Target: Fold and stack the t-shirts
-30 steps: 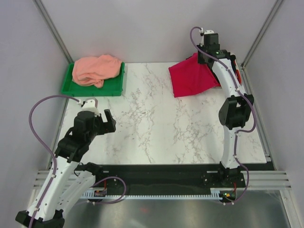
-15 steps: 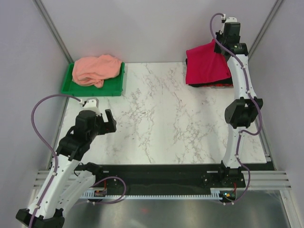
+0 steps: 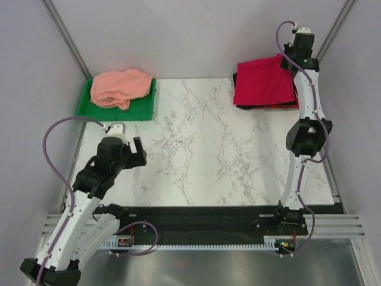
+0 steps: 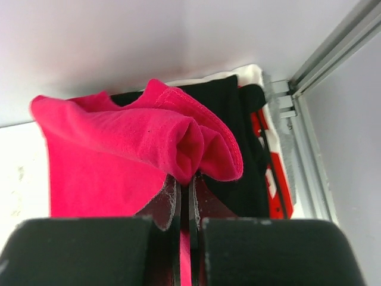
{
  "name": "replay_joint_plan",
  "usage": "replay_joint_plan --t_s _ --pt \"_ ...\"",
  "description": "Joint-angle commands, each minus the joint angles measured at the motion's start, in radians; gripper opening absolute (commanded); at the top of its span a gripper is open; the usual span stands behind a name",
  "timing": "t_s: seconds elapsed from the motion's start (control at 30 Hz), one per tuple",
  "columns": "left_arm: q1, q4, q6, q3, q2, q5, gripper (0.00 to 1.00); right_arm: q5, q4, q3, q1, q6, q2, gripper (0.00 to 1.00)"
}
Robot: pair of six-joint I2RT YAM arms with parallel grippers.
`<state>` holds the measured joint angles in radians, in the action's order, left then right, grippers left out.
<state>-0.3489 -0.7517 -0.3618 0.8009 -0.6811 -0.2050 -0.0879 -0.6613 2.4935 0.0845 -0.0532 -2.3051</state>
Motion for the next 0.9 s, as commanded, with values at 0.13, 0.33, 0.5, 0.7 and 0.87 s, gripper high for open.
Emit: replay_joint_plan --t_s 0.13,0.33,0.5,0.7,0.87 --pt "0.002 0.045 -0.009 -0.006 -0.040 -0.001 1.00 -0.038 0.291 0.031 0.026 0.047 -0.134 0.01" --pt "0.002 0.045 -0.011 -0.008 -0.069 -0.004 1.00 -0.321 0.578 0.010 0.027 0.056 -0.276 0.90" --pt "0.002 0.045 -0.012 -0.008 -0.060 -0.002 1.00 -0.575 0.619 -0.079 0.027 -0.034 -0.188 0.98" --pt "0.002 0.051 -0.009 -0.009 -0.046 0.027 1.00 -0.628 0.665 -0.462 0.027 -0.193 0.224 0.98" --pt "0.002 0.049 -0.008 0.004 -0.035 0.036 1.00 -0.408 0.553 -0.645 0.023 -0.319 0.553 0.98"
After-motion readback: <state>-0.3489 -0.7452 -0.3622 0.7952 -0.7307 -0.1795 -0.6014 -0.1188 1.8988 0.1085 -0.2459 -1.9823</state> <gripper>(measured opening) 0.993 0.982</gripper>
